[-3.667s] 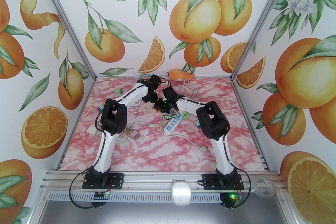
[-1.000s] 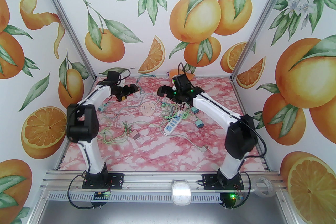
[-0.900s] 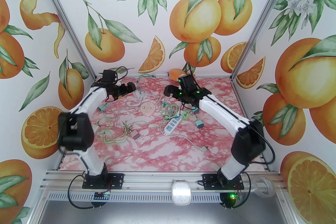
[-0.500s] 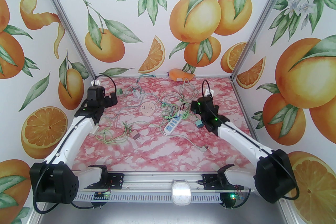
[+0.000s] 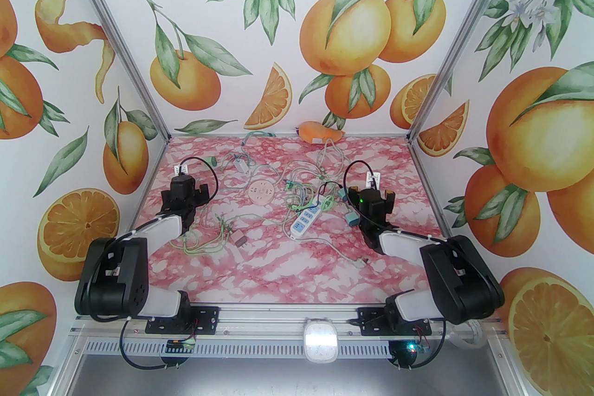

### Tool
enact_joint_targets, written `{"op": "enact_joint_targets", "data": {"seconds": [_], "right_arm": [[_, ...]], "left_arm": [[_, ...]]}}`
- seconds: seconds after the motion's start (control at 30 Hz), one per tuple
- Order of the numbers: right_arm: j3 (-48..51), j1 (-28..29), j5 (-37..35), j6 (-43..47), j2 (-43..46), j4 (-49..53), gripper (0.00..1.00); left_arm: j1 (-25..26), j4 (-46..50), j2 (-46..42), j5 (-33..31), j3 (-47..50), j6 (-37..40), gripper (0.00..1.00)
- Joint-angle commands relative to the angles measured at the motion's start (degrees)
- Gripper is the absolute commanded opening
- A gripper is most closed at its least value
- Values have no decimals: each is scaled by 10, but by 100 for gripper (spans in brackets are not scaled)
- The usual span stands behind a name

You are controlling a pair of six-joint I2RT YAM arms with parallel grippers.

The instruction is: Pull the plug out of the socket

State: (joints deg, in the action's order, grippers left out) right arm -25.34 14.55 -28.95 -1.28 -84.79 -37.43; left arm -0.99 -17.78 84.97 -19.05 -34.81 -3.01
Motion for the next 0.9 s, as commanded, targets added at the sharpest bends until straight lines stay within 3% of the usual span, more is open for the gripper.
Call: {"op": "enact_joint_targets", "data": {"seconds": [0.0,0.07,0.17,0.2,0.23,0.3,0.63,0.7,0.77,0.87], "right_arm": [[2,-22,62,19,-10,-68,100],[6,-40,88,8,-16,-84,100],[22,-81,167,-21,-25,-110,100],[38,-92,197,-22,-42,-173,100],[51,-95,197,-25,-51,-202,100],[42,-97,183,-33,-37,-155,100],[55,-94,152,-37,-41,-188,100],[57,-94,149,-39,-42,-197,100],[57,-94,148,-39,-42,-196,100],[58,-93,146,-39,-42,-198,100]], "left_arm": [[-13,-155,27,87,22,16,100],[-13,-198,55,125,29,29,100],[-10,-171,65,184,11,41,100],[-8,-180,67,203,13,63,100],[-5,-187,68,218,16,71,100],[3,-201,77,238,17,90,100],[10,-280,70,232,66,100,100],[16,-435,105,221,124,102,100],[16,-358,86,204,105,97,100],[17,-357,89,196,100,96,100]]}}
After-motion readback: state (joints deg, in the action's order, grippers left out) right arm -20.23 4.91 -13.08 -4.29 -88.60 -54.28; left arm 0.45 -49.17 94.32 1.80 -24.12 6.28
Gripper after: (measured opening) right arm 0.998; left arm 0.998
